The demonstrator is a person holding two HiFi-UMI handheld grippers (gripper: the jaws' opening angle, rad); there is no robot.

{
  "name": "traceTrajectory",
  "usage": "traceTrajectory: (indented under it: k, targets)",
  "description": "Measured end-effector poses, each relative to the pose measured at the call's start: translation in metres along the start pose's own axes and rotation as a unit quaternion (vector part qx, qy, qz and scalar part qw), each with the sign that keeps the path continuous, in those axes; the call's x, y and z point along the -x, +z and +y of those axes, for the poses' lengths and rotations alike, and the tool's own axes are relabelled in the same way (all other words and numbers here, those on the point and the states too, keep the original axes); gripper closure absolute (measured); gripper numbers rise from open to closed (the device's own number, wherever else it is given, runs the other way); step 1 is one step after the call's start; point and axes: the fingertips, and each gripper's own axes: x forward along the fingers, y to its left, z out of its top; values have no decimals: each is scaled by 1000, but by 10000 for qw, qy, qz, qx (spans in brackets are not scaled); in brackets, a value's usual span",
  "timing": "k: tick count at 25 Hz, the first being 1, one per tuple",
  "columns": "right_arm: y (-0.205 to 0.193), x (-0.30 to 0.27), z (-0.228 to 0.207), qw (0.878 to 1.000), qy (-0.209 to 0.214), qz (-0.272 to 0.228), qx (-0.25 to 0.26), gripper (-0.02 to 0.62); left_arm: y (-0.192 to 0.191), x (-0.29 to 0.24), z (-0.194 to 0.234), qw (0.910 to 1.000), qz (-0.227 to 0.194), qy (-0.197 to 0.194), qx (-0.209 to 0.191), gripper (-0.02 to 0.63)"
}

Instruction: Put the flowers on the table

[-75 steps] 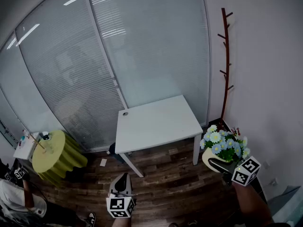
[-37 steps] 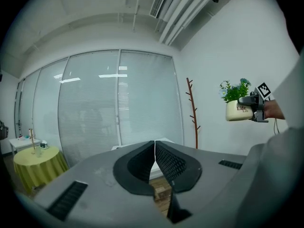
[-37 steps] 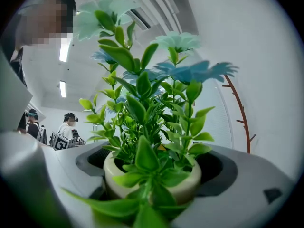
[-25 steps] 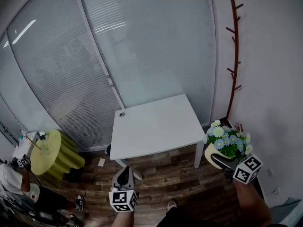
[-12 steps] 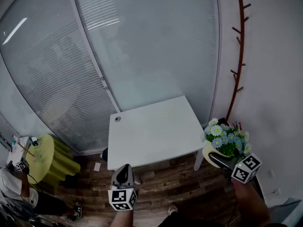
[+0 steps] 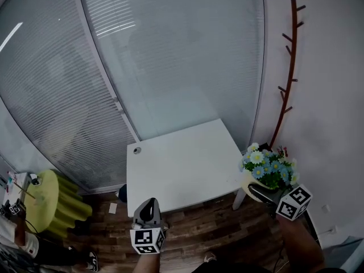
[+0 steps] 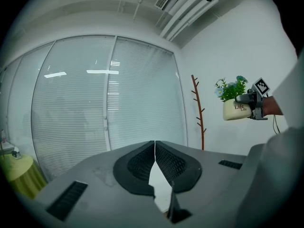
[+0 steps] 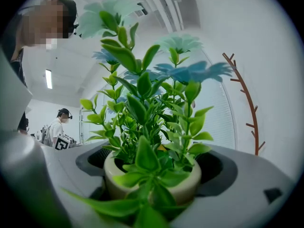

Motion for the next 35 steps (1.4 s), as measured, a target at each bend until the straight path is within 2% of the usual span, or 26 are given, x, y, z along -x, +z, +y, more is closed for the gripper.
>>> traceTrajectory:
  k: [7, 17, 27, 32, 35]
  targets:
    - [4, -31, -5, 9999, -135, 56, 51, 80, -2, -27, 17, 9998, -109, -155, 0, 597]
    - [3, -68, 7, 9998, -130, 142, 12, 80, -13, -47, 25, 9992, -1, -405, 41, 597]
    - [-12, -88, 8, 9999, 8, 119, -56, 80, -18, -48, 39, 9993, 82, -318, -172, 597]
    - [-12, -94, -5, 10000, 30, 53, -53, 80, -10, -56, 38, 9995, -26, -235, -210, 597]
    - [-11, -105, -16, 9999, 43, -33, -127, 80, -10, -62, 37, 9995, 53, -254, -160, 597]
